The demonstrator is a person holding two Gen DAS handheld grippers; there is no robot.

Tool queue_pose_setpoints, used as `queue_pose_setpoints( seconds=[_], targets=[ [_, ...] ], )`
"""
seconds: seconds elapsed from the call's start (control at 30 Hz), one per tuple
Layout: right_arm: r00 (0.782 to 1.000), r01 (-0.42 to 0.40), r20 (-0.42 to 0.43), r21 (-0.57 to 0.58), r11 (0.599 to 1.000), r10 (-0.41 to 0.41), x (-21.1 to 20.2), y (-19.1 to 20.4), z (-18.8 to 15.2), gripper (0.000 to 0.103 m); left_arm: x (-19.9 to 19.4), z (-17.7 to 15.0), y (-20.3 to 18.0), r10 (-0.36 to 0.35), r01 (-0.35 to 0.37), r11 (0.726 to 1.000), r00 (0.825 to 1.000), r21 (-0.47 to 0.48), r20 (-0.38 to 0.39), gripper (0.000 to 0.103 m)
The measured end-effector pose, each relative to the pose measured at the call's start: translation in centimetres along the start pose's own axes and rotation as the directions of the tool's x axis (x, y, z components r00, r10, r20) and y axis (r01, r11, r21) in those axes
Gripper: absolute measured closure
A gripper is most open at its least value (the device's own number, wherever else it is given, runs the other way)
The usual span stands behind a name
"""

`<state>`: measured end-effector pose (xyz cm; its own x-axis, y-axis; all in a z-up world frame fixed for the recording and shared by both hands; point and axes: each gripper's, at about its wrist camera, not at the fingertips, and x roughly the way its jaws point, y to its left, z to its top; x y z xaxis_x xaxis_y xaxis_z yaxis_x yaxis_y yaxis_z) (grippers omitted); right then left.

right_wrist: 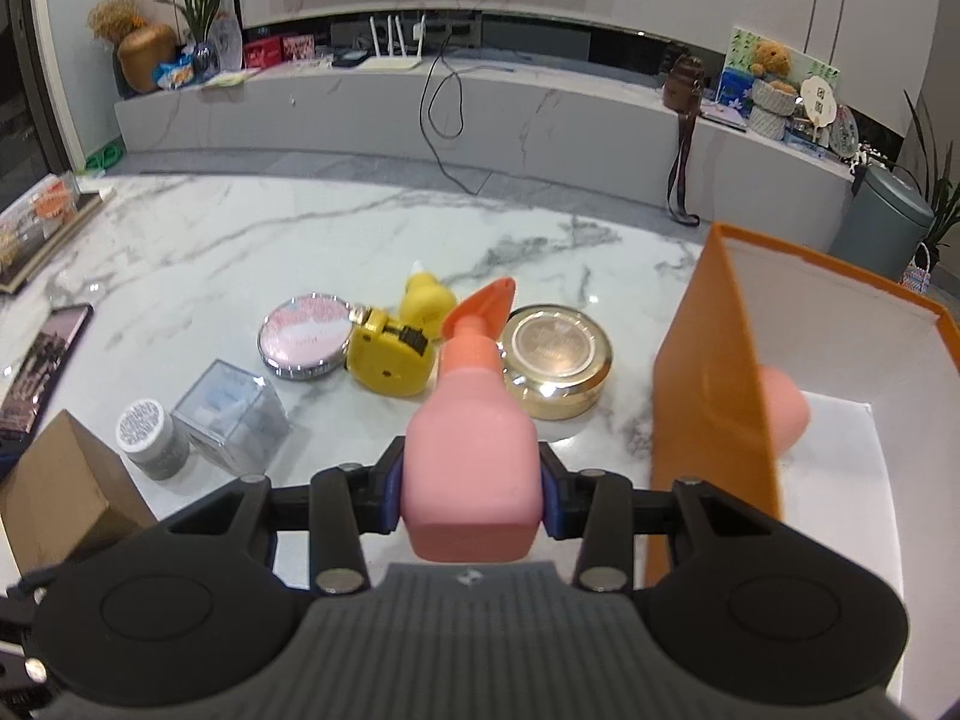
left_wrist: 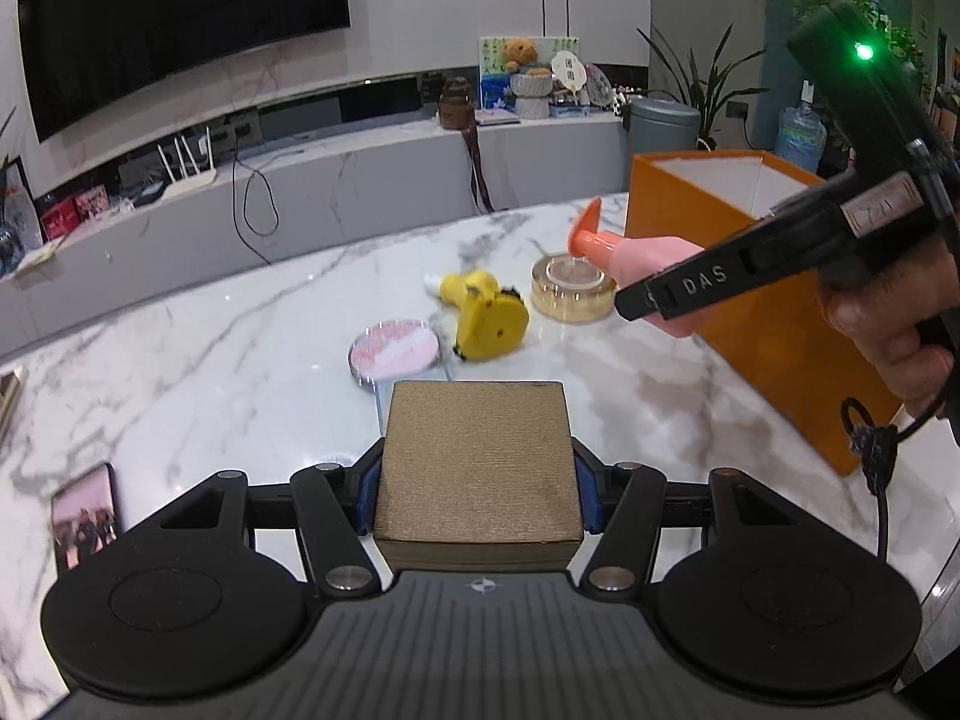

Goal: Organize rigid objects
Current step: 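Lift and carry the cube and spray bottle over the orange box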

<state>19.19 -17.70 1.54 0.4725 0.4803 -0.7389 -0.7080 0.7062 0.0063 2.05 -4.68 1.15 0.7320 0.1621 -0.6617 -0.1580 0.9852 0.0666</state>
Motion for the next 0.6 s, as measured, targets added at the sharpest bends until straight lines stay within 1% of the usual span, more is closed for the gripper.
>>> queue_pose_setpoints(
  seconds=[0.27,0.6],
  targets=[
    [0.998,-0.012,0.064,0.053,0.999,0.008,-2.6,-1.8,0.2,0.061,-0.5,1.8,-2.0,-0.006,0.005,0.998,1.000,0.058,0.013,0.036],
    [0.991,-0.031,0.133,0.127,0.991,0.014,-5.4,-4.8,-0.6,0.061,-1.1,4.8,-4.9,-0.042,0.038,0.994,0.999,0.099,0.035,0.036]
  ],
)
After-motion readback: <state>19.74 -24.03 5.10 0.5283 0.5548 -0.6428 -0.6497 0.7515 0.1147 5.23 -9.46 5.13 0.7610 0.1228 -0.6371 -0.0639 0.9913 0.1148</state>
